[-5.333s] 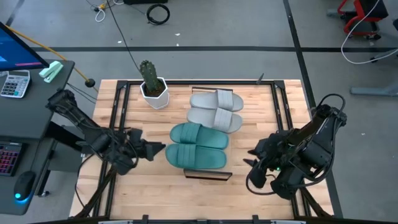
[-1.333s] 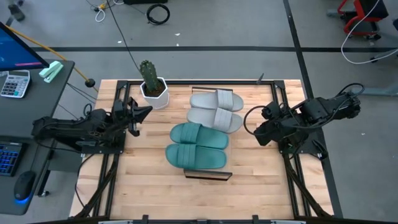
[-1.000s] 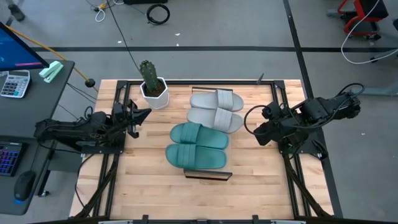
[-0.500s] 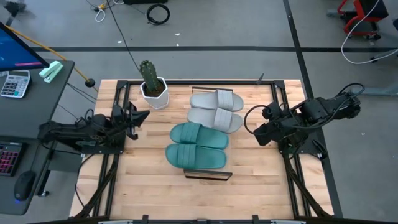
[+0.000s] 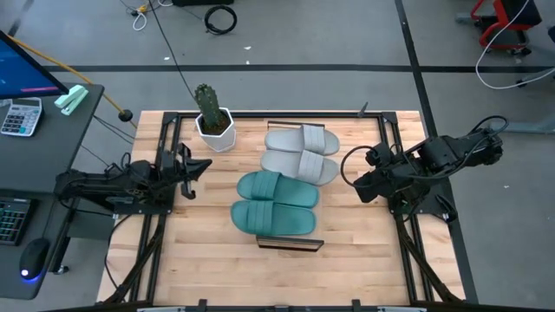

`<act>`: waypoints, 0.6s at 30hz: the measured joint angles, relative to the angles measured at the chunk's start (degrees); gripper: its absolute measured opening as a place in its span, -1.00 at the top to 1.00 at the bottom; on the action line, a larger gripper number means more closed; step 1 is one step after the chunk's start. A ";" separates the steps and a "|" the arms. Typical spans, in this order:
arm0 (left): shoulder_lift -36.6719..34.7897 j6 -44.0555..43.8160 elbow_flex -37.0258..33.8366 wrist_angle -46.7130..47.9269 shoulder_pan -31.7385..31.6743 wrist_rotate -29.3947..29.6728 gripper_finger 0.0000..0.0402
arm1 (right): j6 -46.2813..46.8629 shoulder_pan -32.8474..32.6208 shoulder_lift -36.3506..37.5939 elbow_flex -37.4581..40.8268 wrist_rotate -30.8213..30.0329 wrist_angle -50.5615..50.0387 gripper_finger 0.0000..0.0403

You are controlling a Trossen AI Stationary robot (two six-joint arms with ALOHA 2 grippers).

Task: Pick and place slides into the shelf
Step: Return to Home Position

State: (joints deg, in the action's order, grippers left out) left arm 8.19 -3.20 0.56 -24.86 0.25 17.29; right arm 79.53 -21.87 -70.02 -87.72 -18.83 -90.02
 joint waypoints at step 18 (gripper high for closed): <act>0.02 0.05 -0.02 7.32 0.00 -3.62 0.95 | -1.94 -1.06 8.38 7.32 -3.34 0.49 0.28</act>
State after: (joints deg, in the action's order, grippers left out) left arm 8.21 -3.14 0.54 -17.54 0.25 13.67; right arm 77.59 -22.92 -61.64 -80.40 -22.17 -89.53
